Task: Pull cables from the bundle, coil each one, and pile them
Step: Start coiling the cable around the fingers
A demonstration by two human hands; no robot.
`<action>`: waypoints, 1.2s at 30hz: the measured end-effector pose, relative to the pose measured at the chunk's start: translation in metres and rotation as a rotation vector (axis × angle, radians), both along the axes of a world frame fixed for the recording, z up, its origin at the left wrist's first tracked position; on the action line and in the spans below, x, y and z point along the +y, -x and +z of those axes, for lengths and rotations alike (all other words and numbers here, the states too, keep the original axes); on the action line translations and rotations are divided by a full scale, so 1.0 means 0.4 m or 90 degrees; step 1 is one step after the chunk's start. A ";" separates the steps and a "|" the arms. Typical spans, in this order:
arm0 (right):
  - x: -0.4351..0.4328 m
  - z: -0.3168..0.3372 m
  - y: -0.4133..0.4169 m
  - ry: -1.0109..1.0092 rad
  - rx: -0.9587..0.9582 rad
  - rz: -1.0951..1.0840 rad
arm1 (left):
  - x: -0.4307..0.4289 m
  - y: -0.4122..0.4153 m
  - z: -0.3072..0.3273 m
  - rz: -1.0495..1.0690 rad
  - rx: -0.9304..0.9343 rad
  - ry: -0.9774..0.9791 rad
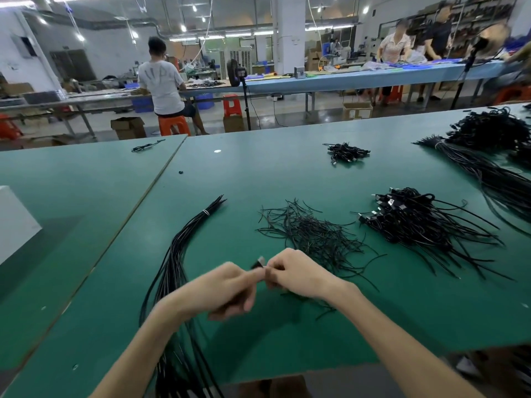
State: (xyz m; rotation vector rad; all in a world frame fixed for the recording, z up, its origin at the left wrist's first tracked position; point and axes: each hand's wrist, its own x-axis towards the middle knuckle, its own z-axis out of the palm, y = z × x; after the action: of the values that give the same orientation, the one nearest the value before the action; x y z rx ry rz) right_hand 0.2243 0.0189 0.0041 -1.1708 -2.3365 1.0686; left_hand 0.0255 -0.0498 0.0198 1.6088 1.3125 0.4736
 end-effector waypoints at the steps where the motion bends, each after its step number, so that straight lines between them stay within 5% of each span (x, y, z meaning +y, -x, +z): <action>1: 0.006 0.005 0.007 -0.002 -0.017 0.002 | 0.001 -0.013 -0.010 0.003 0.086 -0.017; 8: 0.019 0.055 0.015 0.084 0.165 0.000 | 0.024 -0.049 -0.077 0.274 0.239 -0.375; 10: 0.009 0.056 0.015 0.076 0.205 0.006 | 0.025 -0.071 -0.078 0.332 0.114 -0.382; 13: -0.017 0.036 0.031 0.141 0.292 0.045 | 0.054 -0.099 -0.064 0.446 -0.238 -0.304; 18: -0.047 -0.030 0.053 0.198 0.407 0.052 | 0.088 -0.141 -0.018 0.405 -0.650 -0.068; 21: -0.038 -0.054 0.028 0.143 0.324 0.065 | 0.085 -0.109 0.003 0.415 -0.864 -0.012; 24: -0.037 -0.082 0.009 0.078 0.196 0.042 | 0.069 -0.070 0.004 0.357 -0.942 0.045; 27: -0.023 -0.069 0.009 0.058 0.152 0.017 | 0.041 -0.044 -0.002 0.227 -0.768 0.066; 34: 0.031 0.023 0.003 -0.217 -0.175 0.043 | 0.014 -0.030 -0.034 0.095 0.066 -0.164; 36: 0.044 0.038 -0.001 -0.237 -0.159 0.010 | 0.013 -0.028 -0.060 0.109 0.276 -0.243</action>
State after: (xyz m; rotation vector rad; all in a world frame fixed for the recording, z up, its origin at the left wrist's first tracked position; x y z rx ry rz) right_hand 0.2246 0.0365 0.0195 -1.1938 -2.5870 0.4778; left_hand 0.0368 -0.0445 -0.0042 1.9998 1.7753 0.5217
